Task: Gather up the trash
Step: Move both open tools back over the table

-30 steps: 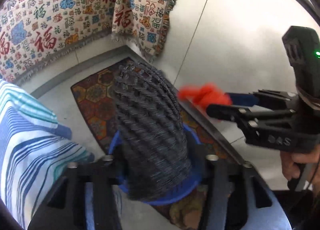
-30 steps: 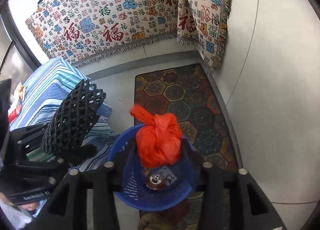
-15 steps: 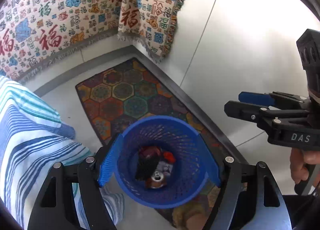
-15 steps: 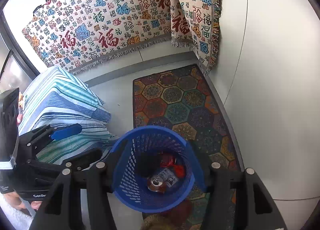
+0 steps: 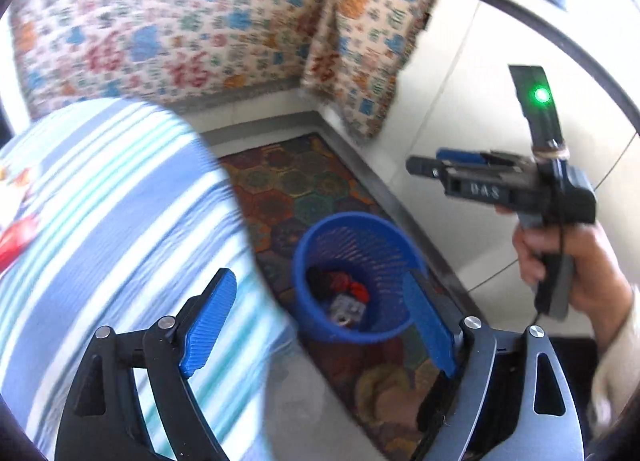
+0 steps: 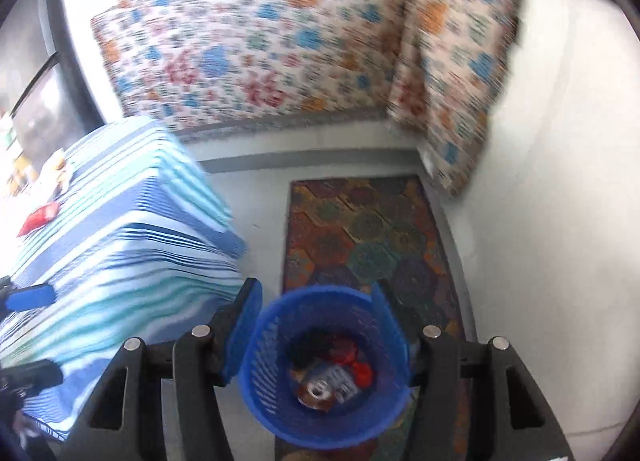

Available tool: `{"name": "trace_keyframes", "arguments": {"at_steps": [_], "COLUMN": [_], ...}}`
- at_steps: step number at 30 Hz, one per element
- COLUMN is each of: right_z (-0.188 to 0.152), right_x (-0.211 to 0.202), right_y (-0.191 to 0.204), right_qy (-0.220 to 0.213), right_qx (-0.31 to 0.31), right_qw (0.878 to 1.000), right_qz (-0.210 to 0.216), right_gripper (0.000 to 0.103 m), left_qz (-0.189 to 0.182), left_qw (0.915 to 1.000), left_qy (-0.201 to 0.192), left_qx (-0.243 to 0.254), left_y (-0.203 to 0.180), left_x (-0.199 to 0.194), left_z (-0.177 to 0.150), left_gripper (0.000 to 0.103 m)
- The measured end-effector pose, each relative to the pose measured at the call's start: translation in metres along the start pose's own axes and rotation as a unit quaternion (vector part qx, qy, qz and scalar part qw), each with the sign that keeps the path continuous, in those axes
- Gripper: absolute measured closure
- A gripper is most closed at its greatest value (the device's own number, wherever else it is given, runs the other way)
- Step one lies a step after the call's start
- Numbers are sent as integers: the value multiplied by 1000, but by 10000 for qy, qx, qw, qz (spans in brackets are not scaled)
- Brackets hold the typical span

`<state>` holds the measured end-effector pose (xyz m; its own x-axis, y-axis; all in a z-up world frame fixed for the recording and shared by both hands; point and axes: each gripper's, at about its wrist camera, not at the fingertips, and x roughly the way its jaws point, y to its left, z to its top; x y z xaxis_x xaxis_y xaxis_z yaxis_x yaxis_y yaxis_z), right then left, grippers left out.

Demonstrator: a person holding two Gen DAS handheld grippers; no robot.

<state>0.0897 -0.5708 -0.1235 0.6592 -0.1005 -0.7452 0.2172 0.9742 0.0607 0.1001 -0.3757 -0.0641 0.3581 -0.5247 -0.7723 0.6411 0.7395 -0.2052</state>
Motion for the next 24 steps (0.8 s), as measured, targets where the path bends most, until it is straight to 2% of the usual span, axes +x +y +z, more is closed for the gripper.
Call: {"name": "trace_keyframes", "arguments": {"at_steps": [1, 2, 7, 11, 15, 17, 22, 24], "right_z": [7, 7, 16, 12, 4, 4, 10, 14], "right_x": [-2, -2, -9, -5, 15, 28, 55, 65], "right_y": [37, 37, 141, 232, 301, 322, 351, 357], "right_qy": [-135, -135, -444, -424, -282, -147, 59, 116], "right_qx": [-361, -361, -1132, -1706, -2376, -2463, -2557, -2547], "right_qw": [9992, 9992, 9898, 9729, 9557, 9526, 9511, 9513], "right_qz": [124, 124, 742, 1504, 1715, 1780, 1731, 1734], "right_gripper": [44, 43, 41, 41, 41, 41, 41, 36], "left_qz": [112, 251, 1062, 1763, 2446, 2662, 2830, 2846], "left_qw": [9999, 9996, 9914, 9764, 9576, 9495, 9379, 9348], "left_qy": [-35, -63, -104, -204, -158, -63, -27, -55], "left_qx": [-58, -134, -755, -1228, -1514, -1659, -2007, -2124], "left_y": [14, 28, 113, 180, 241, 265, 313, 326], "left_x": [-11, -21, -64, -91, -100, -101, -105, -104], "left_z": [-8, -17, -61, -88, -106, -115, -129, -132], "left_gripper": [15, 13, 12, 12, 12, 12, 12, 3]}}
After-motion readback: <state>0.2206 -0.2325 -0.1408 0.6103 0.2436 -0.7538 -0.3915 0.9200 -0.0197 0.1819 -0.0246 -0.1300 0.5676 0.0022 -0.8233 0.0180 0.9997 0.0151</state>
